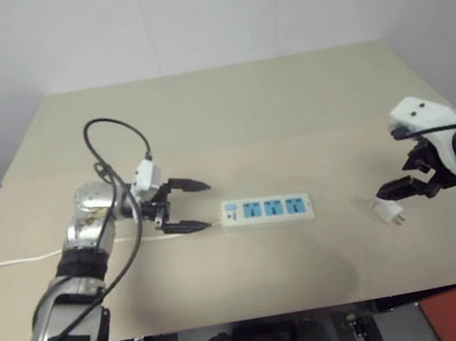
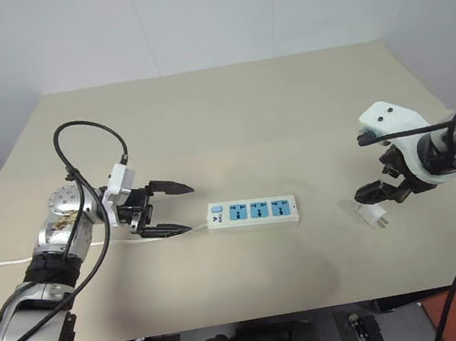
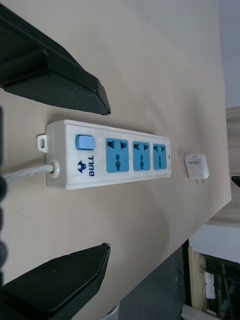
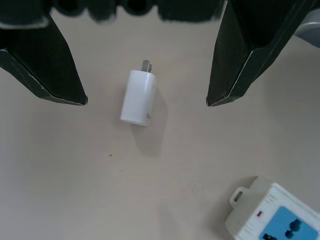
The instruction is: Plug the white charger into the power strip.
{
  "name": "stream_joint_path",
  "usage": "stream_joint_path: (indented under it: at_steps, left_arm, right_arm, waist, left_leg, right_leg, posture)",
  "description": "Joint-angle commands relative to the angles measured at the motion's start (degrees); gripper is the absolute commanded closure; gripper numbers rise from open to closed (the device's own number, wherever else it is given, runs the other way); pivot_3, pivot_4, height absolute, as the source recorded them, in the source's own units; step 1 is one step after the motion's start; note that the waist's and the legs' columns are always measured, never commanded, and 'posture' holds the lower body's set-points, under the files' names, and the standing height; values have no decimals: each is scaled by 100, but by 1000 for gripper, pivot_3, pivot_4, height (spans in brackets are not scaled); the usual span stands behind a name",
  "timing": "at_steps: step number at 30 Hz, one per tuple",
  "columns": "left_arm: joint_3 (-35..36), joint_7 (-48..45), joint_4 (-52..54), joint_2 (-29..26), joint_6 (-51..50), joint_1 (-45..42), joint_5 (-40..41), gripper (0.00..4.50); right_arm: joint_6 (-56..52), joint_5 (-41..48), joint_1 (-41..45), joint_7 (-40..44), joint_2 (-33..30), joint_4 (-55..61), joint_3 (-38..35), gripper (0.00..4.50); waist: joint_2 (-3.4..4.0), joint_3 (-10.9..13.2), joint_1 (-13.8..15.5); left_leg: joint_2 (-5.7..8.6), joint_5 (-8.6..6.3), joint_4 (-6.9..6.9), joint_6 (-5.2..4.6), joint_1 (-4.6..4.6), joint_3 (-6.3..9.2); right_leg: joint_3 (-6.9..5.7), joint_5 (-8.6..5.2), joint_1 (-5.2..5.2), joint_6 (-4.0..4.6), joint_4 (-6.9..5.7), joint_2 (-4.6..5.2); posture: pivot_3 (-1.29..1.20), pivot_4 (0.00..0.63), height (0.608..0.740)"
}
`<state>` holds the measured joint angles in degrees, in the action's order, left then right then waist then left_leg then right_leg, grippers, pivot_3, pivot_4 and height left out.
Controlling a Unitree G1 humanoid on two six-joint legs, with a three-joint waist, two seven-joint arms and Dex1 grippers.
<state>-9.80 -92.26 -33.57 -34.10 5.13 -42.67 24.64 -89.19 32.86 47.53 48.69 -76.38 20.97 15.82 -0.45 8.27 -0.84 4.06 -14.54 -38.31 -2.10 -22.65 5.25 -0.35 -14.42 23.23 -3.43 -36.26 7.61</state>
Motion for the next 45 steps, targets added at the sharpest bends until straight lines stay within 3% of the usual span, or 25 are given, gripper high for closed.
stream_joint_path:
  at_steps: [1,21,40,45]
  left_arm:
    - [33,-24,29,1,107,-69,72,18]
    - [-205,-24,-288,85,362,-245,108,18]
    - [-268,-24,-1750,793,1593,-588,-37,18]
    - [-559,-24,-2045,809,1859,-712,-71,18]
  right_arm:
    - [-43,-6,69,-10,-24,63,-99,0]
    - [-49,-68,152,-53,45,-83,0,0]
    - [146,-193,82,-85,187,-300,230,0]
    - [153,-190,76,-86,196,-279,241,0]
  waist:
    - [0,0,0]
    - [0,0,-5]
    - [0,0,-3]
    - [-1,0,-4]
  left_leg:
    - [0,0,0,0,0,0]
    - [1,0,-1,0,0,-3]
    - [4,0,-20,0,0,-8]
    - [4,-1,-25,-2,0,-9]
  right_leg:
    - [0,0,0,0,0,0]
    - [1,1,1,0,-9,0]
    - [1,1,1,0,-51,0]
    - [1,1,1,0,-54,0]
  posture:
    - [0,150,740]
    - [0,150,740]
    - [0,150,740]
    - [0,150,740]
